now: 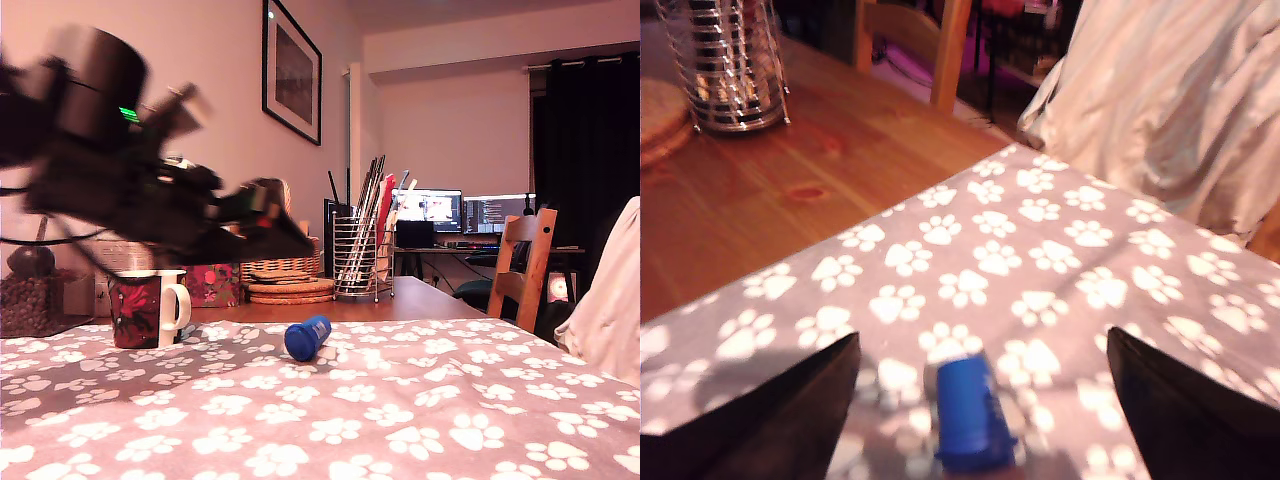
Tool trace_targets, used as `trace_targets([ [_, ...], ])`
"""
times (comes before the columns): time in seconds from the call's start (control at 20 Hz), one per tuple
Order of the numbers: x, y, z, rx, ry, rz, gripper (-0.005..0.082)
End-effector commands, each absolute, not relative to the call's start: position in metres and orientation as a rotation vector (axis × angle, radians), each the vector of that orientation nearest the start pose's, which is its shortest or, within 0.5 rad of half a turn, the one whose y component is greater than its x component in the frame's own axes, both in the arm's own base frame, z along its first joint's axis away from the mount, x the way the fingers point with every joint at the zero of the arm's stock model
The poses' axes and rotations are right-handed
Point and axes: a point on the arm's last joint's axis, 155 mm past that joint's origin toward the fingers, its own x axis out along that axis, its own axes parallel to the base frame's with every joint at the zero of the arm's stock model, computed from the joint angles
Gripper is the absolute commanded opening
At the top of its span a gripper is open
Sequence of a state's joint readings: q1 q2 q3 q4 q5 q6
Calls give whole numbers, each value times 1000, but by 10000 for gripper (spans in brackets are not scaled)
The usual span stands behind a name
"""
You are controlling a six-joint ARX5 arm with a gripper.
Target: Pick up the coffee capsules on the table and drop them inside the coffee cup
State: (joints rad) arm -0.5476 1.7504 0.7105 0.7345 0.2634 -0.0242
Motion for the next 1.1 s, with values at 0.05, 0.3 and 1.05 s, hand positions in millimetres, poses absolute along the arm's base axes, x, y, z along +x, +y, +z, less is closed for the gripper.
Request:
trace_targets([
  [0.05, 388, -302, 100, 29, 380, -816, 714],
  [0.3, 399, -314, 81, 48, 493, -816, 712],
  [1.05, 406, -313, 18, 29, 809, -729, 710],
])
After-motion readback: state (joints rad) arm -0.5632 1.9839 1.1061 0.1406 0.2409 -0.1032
